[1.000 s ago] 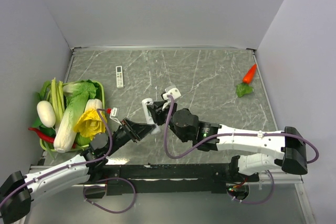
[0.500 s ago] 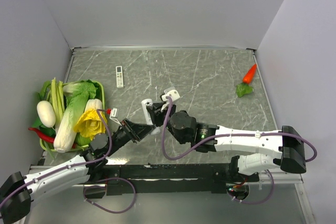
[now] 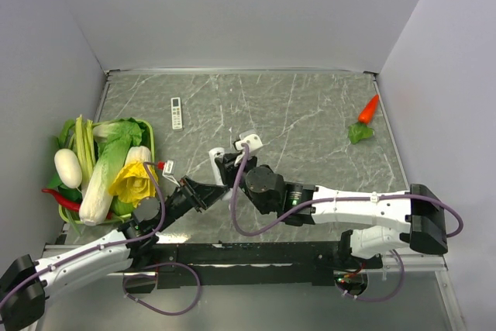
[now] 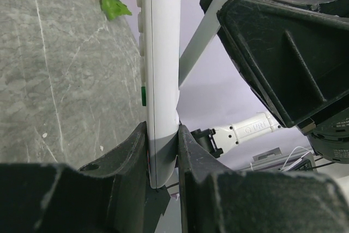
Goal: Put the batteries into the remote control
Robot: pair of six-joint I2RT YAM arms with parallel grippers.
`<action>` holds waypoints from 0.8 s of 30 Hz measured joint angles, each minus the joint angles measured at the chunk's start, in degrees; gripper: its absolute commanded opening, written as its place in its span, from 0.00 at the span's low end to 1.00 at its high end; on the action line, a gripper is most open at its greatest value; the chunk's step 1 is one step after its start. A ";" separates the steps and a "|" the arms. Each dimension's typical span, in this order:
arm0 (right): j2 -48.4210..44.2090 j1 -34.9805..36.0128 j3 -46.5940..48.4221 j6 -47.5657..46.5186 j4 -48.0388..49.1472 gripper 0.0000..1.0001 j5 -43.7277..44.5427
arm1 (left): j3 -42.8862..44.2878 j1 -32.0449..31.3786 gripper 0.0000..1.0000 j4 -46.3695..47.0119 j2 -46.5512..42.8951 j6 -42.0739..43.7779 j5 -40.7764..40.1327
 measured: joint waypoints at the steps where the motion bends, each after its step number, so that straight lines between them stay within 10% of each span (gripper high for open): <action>1: 0.52 0.00 0.31 0.00 -0.31 0.03 0.04 | -0.04 0.00 0.02 -0.20 -0.13 0.00 0.00; 24: 2.80 0.22 1.75 1.46 -4.24 0.49 0.02 | -0.28 0.04 0.02 -0.44 -0.07 -0.04 0.63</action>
